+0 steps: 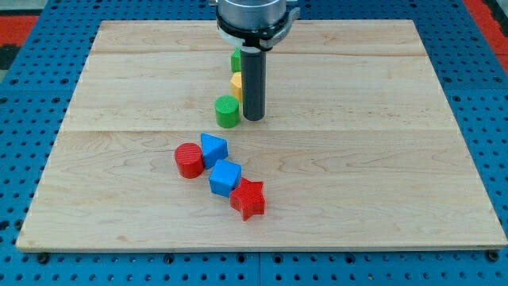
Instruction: Push the red circle slightly right
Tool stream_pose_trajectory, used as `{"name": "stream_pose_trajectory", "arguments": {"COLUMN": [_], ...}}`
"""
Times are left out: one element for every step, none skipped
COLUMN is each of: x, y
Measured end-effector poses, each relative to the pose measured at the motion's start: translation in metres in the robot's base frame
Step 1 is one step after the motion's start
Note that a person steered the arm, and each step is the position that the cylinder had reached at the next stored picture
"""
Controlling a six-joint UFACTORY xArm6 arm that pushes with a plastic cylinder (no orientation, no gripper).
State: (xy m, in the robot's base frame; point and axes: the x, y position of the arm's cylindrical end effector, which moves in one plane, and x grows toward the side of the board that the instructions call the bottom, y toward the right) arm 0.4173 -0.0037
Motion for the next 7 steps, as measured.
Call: {"name": "stream_pose_trajectory", "arguments": {"x": [0.019,0.099,0.196,0.201,0.198,0.153,0.117], "y": [0.011,0.068,0.096,0.015,-0.097,-0.109,-0.143]}}
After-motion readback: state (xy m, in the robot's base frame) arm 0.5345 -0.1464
